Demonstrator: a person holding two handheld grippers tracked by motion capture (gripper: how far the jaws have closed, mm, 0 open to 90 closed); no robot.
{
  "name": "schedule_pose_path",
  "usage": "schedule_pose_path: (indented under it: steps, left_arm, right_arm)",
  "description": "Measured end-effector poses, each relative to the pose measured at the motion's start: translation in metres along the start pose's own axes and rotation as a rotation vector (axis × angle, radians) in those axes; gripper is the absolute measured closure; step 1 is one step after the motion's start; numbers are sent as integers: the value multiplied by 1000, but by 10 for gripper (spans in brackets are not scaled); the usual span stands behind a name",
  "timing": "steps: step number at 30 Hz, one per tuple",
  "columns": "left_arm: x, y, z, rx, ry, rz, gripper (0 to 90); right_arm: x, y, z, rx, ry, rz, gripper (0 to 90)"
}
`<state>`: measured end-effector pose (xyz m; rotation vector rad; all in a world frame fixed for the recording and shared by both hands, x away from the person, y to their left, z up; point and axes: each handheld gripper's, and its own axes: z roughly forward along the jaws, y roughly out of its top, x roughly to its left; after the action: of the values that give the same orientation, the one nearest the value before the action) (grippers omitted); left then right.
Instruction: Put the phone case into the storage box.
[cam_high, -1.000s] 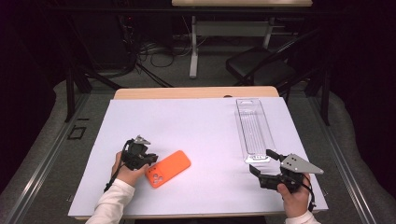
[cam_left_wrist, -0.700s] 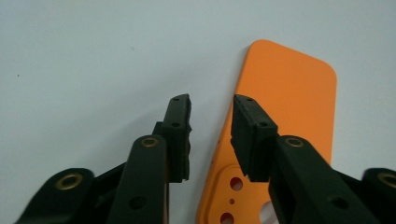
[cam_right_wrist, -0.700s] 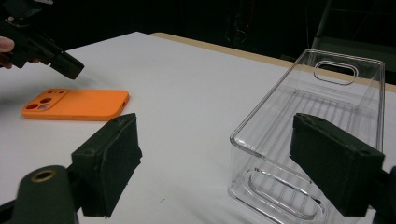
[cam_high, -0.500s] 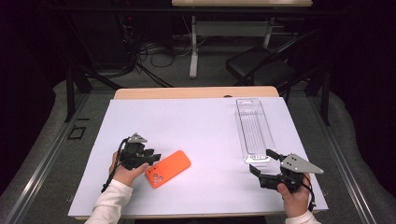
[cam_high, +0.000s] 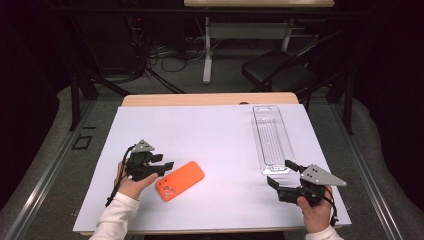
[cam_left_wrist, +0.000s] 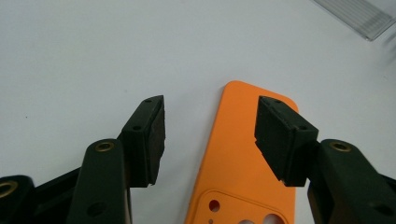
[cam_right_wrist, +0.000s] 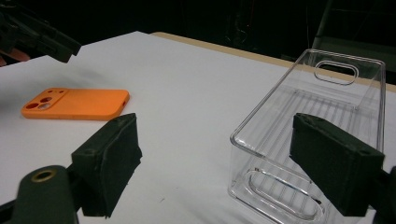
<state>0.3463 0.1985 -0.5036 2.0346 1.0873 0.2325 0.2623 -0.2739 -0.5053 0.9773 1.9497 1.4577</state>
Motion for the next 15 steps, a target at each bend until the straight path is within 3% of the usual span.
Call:
schedule_pose_path:
  steps: [3, 6, 12, 15]
  left_arm:
    - [-3, 2, -4, -5, -28, 11, 438]
    - [-5, 4, -5, -1, -26, 14, 431]
    - [-9, 7, -10, 13, -34, 31, 333]
    - [-10, 8, -11, 21, -35, 20, 265]
  right_arm:
    - [0, 0, 0, 4, 0, -5, 156]
    - [0, 0, 0, 3, 0, -3, 156]
    - [0, 0, 0, 3, 1, -2, 155]
    - [0, 0, -1, 9, -1, -3, 156]
